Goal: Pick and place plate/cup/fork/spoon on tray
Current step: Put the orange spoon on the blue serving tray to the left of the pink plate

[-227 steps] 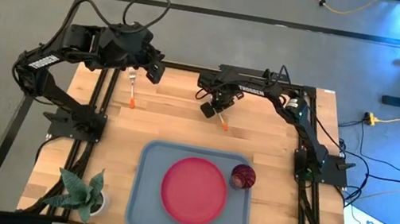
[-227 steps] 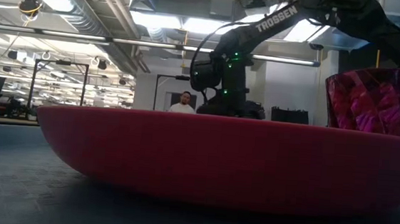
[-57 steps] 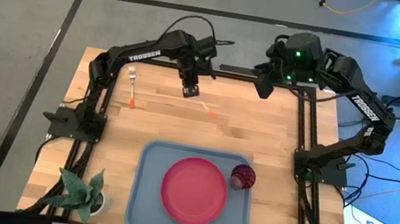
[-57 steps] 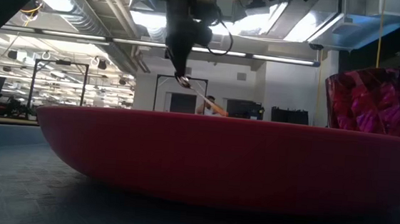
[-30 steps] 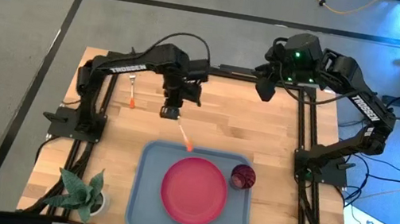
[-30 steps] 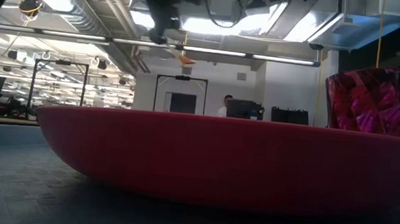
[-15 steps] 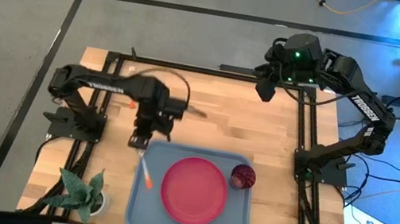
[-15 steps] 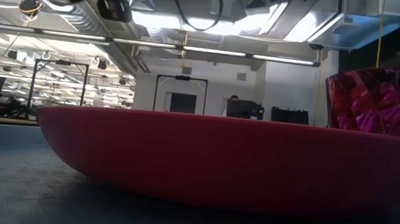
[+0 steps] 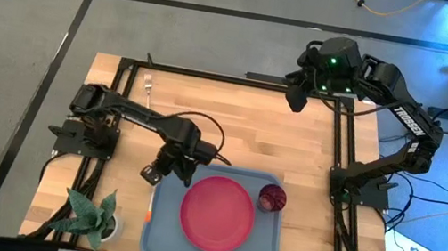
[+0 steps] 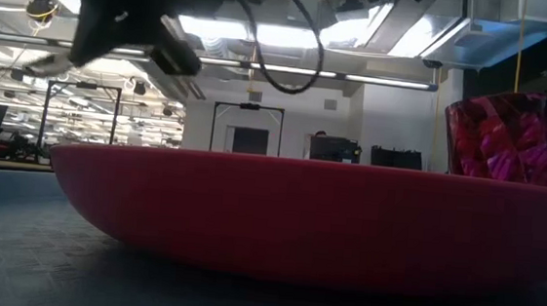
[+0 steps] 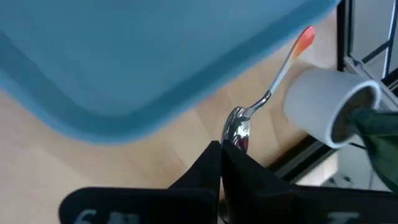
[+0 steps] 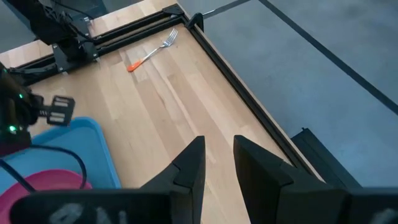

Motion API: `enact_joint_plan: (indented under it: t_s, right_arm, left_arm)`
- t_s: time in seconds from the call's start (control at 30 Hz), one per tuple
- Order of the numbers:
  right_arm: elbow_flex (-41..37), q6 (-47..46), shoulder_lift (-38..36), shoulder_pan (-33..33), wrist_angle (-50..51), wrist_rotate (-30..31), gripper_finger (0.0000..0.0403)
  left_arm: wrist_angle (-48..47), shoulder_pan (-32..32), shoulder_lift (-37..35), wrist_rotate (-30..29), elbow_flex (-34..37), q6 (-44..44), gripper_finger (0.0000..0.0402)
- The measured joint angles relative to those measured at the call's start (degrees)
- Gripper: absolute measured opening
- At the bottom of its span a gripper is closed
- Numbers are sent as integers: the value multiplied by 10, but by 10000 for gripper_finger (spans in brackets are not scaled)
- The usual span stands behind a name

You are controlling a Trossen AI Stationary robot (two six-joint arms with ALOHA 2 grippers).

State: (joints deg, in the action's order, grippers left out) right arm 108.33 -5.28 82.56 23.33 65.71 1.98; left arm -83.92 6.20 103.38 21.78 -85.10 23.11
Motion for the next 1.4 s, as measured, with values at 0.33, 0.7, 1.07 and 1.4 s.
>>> enact_joint_plan:
  t_s: [0.33,0.7,1.07,1.4]
  right_arm:
    - [0,1,0,0,0,0,90]
    - [0,12,0,0,1,0,90]
    - [0,11,0,0,2,0,90]
    - [0,11,0,0,2,0,90]
  left_arm:
    - [79,0,62,5,0,48,0]
    - [125,-5,112,56,-1,74,0]
    - [209,-19,135,66,-2,60,0]
    - [214,-28,164,62,0,60,0]
